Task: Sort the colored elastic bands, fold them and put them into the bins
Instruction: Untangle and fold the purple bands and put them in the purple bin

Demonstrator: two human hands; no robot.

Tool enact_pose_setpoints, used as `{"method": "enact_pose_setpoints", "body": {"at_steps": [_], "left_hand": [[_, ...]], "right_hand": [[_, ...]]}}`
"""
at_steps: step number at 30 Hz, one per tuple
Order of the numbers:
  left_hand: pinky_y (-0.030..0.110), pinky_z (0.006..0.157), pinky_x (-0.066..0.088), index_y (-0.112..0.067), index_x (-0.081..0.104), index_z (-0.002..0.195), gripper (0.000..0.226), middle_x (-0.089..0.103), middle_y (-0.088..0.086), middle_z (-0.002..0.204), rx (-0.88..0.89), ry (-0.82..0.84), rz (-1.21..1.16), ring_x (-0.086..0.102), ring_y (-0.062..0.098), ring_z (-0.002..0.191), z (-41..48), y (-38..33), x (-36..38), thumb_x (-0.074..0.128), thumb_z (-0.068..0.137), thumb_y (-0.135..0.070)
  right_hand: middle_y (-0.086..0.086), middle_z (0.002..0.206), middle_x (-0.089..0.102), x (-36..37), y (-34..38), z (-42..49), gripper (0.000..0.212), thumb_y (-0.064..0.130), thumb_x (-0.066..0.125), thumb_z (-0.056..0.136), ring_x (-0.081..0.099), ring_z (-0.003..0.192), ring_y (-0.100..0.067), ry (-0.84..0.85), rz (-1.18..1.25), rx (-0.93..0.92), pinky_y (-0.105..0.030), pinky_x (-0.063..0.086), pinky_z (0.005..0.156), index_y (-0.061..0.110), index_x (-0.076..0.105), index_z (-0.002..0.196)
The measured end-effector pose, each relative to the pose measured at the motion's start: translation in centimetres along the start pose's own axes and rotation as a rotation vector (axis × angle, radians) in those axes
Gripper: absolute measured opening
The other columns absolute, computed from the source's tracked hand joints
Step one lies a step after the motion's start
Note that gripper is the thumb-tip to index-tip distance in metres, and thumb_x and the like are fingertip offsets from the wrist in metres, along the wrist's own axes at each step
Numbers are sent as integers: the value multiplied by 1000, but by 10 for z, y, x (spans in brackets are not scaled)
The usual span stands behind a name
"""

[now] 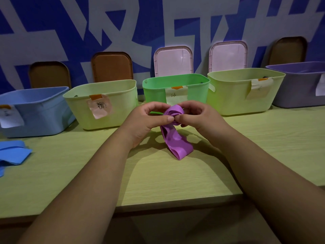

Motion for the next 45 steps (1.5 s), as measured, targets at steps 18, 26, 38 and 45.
{"method": "enact_pose_setpoints", "body": {"at_steps": [18,26,38,45], "left_hand": [[18,85,53,-38,77,128,27,79,-23,106,46,-129,187,68,-11,97,-9,-9,13,64,104,-41],[32,75,62,-25,84,101,38,76,-12,72,-61,-171,165,73,5,68,-7,-4,16,62,102,-57],[50,97,63,-19,82,112,36,83,5,97,-79,-150,-32,82,27,90,-8,-10,23,60,106,-47],[48,100,62,-15,78,124,39,83,9,105,-71,-150,-94,81,26,100,-4,-7,24,58,108,-44]], "right_hand": [[-20,115,77,4,-9,7,44,18,88,82,78,102,-31,-70,263,105,-46,61,102,0,73,119],[-20,124,73,6,-13,9,70,23,97,65,77,112,-32,-83,291,132,-47,60,104,3,65,124],[-1,103,79,8,1,4,48,25,96,77,78,94,-13,-206,-19,41,-29,63,82,16,63,111],[4,106,77,9,5,4,46,27,96,78,75,93,-2,-231,-62,-29,-21,60,78,21,64,111]]}}
Point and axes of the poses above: each hand's wrist, its own z-axis towards the middle knuckle, its own x-axis out of the palm, y = z × x, the point moved 3 cm from there along z, towards the middle knuckle
